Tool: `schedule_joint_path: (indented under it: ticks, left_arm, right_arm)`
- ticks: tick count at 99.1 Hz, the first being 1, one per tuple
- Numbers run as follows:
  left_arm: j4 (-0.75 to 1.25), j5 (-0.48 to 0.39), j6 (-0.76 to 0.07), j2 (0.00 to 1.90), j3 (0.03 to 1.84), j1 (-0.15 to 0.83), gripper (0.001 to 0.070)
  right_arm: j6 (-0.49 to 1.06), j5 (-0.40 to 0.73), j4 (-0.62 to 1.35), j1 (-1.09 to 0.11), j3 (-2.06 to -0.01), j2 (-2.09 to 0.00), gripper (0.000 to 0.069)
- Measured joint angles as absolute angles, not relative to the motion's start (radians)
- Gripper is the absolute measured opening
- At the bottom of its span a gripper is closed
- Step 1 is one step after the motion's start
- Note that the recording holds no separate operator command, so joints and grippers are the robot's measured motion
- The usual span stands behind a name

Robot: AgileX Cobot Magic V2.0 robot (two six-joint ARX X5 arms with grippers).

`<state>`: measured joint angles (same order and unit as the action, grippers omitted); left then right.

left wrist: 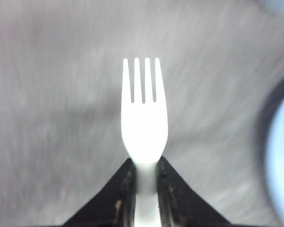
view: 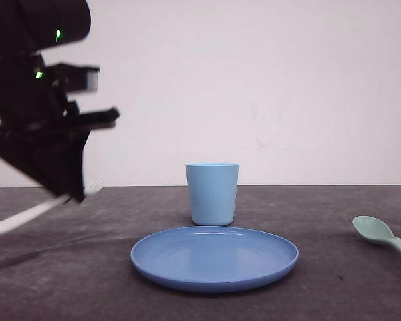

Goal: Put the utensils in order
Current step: 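Lift the white fork with the left gripper and carry it above the blue cup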

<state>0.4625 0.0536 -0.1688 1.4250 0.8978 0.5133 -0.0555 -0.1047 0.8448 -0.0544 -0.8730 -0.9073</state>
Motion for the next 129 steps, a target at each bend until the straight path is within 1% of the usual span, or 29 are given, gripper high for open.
schedule_joint_path:
  ticks: [17, 39, 49, 73, 88, 101, 120, 129]
  left_arm:
    - [0.292, 0.041, -0.169, 1.375, 0.9, 0.537, 0.004]
    - [0.012, -0.053, -0.17, 1.354, 0.902, 0.578, 0.004]
    - [-0.13, -0.078, -0.17, 1.354, 0.902, 0.59, 0.004]
    - [-0.448, -0.083, -0.17, 1.364, 0.905, 0.602, 0.004]
    - [-0.58, -0.083, -0.17, 1.436, 0.913, 0.603, 0.004]
    - [-0.668, -0.083, -0.17, 1.528, 0.913, 0.603, 0.004]
    - [-0.855, -0.084, -0.169, 1.66, 0.913, 0.603, 0.004]
    - [-0.898, -0.097, -0.164, 1.724, 0.92, 0.603, 0.004]
  right_arm:
    - [-0.056, -0.105, 0.845, -0.054, -0.873, -0.907, 0.0681]
    - [-0.056, -0.105, 0.845, -0.054, -0.873, -0.907, 0.0681]
    - [-0.056, -0.105, 0.845, -0.054, -0.873, -0.907, 0.0681]
    - [-0.056, -0.105, 0.845, -0.054, -0.873, -0.907, 0.0681]
    - [-0.056, -0.105, 0.845, -0.054, -0.873, -0.907, 0.0681]
    - [-0.056, -0.105, 0.845, -0.054, -0.873, -0.907, 0.0681]
    - [-0.056, -0.105, 0.845, -0.054, -0.873, -0.907, 0.0681]
    - [-0.056, -0.104, 0.845, -0.054, -0.873, -0.907, 0.0681]
